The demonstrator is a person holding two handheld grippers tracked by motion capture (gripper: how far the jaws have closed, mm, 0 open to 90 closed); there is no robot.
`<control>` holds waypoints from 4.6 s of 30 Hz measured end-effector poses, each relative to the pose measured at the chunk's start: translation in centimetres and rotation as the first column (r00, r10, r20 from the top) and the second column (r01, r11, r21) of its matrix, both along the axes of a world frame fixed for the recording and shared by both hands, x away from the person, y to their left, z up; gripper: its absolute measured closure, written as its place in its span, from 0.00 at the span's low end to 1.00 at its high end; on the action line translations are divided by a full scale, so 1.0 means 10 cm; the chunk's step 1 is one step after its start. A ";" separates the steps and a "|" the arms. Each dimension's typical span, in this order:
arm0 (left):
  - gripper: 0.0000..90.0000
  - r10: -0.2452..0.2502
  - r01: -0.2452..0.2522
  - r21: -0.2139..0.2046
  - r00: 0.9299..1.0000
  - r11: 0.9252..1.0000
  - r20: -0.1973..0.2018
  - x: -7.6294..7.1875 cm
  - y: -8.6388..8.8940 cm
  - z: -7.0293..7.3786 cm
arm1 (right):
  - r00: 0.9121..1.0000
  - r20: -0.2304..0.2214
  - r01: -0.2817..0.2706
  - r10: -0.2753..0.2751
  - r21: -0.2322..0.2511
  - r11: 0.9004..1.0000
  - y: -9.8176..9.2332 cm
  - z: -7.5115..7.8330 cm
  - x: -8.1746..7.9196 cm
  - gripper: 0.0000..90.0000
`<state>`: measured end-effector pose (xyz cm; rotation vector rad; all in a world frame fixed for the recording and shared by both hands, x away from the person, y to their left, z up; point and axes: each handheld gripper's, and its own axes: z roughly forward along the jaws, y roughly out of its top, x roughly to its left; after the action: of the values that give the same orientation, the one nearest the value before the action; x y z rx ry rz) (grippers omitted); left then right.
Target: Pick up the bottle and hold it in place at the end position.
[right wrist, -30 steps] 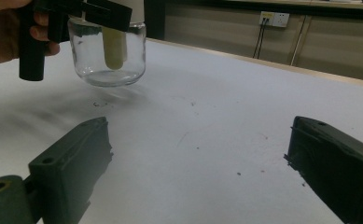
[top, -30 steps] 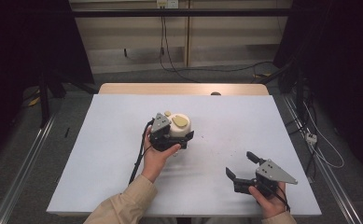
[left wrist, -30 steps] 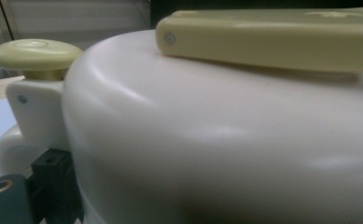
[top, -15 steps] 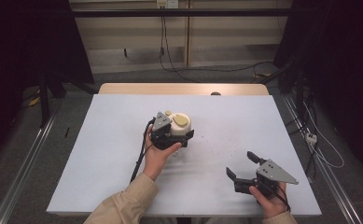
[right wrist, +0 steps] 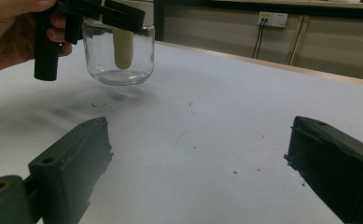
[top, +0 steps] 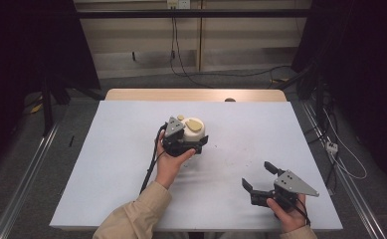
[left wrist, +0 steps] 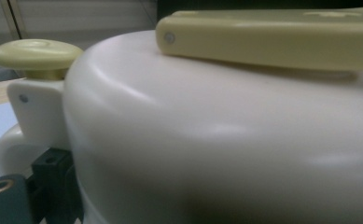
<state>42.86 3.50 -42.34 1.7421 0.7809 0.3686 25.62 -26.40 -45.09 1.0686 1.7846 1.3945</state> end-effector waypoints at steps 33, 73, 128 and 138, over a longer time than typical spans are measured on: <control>0.07 0.049 -0.049 0.016 0.999 0.999 -0.005 0.11 -0.03 -0.09 | 1.000 0.003 -0.004 0.004 0.003 1.000 -0.01 0.01 -0.01 0.06; 0.07 0.074 -0.074 0.005 0.997 0.997 0.010 0.15 -0.06 -0.13 | 1.000 0.004 -0.010 0.010 0.001 1.000 0.00 0.00 -0.01 0.06; 0.07 0.078 -0.079 0.044 0.997 0.996 0.027 0.31 -0.18 -0.06 | 1.000 0.005 -0.025 0.025 0.002 1.000 0.03 0.00 0.00 0.06; 0.07 0.069 -0.070 0.055 0.997 0.996 0.028 0.32 -0.21 -0.12 | 1.000 0.003 -0.026 0.026 0.003 1.000 0.03 0.00 0.01 0.06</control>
<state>46.06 1.42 -43.50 1.7618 0.8210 0.4634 25.67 -26.13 -45.09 1.0480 1.8004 1.4136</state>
